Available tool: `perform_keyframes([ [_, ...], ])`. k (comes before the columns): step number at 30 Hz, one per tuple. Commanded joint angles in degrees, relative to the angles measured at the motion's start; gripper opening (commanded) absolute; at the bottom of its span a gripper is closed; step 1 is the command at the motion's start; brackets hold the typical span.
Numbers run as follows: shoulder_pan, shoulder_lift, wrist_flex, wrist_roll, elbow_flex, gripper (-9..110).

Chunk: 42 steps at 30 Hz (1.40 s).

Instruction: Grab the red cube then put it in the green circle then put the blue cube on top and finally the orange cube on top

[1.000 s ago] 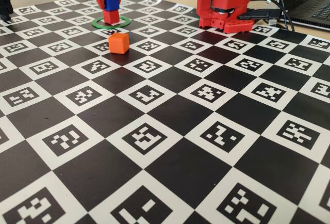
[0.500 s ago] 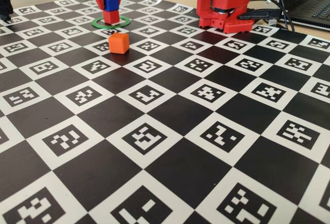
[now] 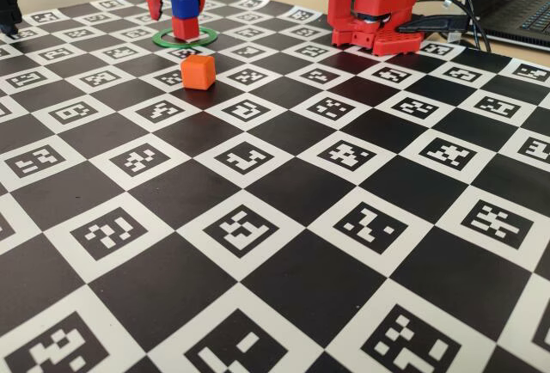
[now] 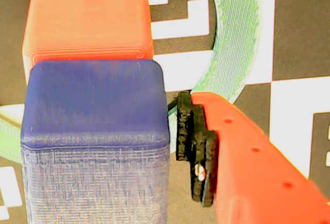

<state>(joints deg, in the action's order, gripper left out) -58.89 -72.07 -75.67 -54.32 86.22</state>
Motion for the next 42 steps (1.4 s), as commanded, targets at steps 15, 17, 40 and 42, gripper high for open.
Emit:
perform_keyframes([
  [15, -1.05, -6.59, -3.78, 1.41, -4.04, 49],
  [17, -1.05, -7.21, -5.89, 1.85, -6.59, 49],
  [40, 9.67, -14.77, -29.79, 12.74, -32.78, 47],
  [42, 12.30, -16.17, -29.79, 15.64, -32.17, 47],
])
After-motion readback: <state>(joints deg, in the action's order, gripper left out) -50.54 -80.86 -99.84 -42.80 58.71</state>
